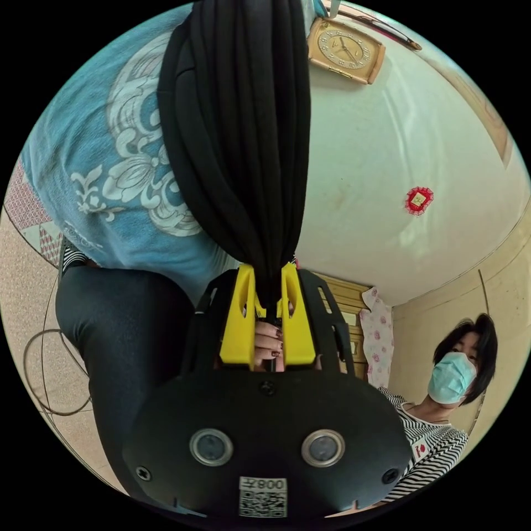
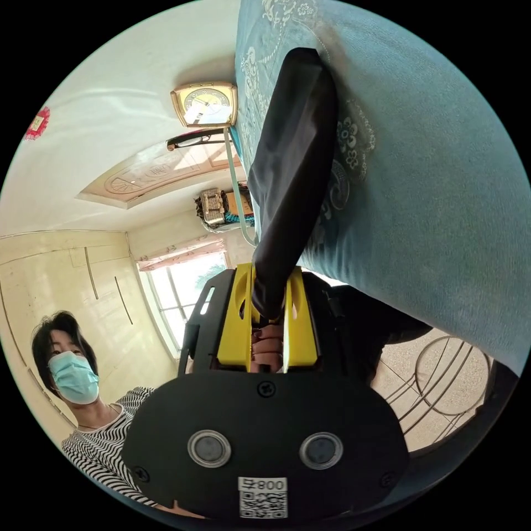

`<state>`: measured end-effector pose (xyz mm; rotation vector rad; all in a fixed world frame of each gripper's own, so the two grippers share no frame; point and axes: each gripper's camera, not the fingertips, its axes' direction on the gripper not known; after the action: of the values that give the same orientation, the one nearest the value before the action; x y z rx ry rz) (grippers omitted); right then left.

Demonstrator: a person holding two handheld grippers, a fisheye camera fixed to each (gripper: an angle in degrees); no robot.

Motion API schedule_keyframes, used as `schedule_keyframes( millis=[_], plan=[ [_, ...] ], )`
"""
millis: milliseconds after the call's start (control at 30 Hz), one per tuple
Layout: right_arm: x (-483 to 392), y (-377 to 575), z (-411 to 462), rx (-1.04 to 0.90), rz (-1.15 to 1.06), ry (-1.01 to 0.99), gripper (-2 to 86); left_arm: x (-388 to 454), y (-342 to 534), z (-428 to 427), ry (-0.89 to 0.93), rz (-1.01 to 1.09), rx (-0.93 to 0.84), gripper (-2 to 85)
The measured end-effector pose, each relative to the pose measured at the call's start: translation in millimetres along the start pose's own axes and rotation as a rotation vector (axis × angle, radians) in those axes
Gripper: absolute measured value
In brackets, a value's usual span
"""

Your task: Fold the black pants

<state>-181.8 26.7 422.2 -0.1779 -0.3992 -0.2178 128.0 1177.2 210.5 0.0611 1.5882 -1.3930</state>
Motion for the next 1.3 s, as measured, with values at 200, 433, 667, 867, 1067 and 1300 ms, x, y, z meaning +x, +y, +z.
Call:
schedule_keyframes(
  millis=[200, 433, 667, 867, 1067, 1300],
  plan=[
    [-17, 0, 5, -0.018, -0.01, 0.015, 7.3, 0, 22, -47, 0.007, 0.036, 0.086, 10.9],
    [-54, -7, 10, -0.047, -0.06, -0.017, 6.8, -6, 5, -123, 0.099, 0.028, 0.326, 16.1],
    [-75, -4, 9, -0.031, -0.056, -0.069, 6.6, -15, -24, -140, 0.188, -0.028, 0.45, 18.3],
    [-87, 4, 6, -0.038, -0.062, -0.064, 6.4, -1, -54, -146, 0.162, -0.06, 0.471, 17.5],
    [-90, 20, -5, -0.027, -0.049, -0.067, 6.5, 25, -76, -135, 0.076, -0.053, 0.429, 11.3],
    [-101, 50, -35, -0.001, -0.073, -0.043, 6.2, 74, -75, -106, 0.003, 0.015, 0.393, 8.4]
  ],
)
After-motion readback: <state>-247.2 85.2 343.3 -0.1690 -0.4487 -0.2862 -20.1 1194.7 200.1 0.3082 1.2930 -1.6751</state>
